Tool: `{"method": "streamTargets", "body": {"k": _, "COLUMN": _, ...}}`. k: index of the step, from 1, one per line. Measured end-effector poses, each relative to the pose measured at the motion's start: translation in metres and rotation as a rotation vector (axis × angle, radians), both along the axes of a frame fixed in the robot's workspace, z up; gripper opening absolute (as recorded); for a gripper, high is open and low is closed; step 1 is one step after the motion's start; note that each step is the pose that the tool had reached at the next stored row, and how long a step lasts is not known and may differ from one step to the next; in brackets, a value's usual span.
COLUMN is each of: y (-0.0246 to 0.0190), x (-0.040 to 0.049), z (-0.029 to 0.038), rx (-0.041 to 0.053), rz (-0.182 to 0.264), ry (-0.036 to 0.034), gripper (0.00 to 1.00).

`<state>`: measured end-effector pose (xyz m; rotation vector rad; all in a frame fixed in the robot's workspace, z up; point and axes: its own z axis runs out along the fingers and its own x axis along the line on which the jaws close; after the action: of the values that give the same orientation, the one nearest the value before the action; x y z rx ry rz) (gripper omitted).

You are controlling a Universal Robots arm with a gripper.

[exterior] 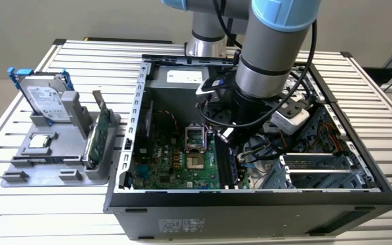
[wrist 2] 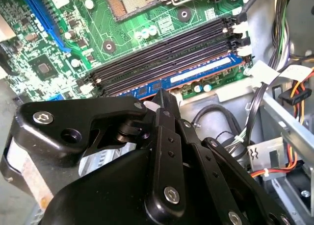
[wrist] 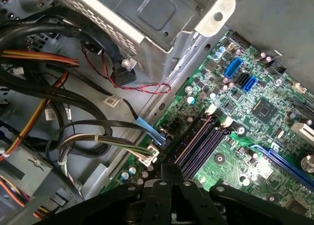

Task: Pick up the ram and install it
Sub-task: 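Press down the ram until it locks into place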

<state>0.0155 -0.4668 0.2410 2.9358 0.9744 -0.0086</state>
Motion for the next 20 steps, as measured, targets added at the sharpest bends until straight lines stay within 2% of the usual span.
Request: {"method": "streamTargets", "body": {"k": 20, "y": 0.0009, "x": -0.0018, "z": -0.0002, "rx": 0.0058, "rz": 0.197, "ry": 0.0000, "gripper": 0.00}}
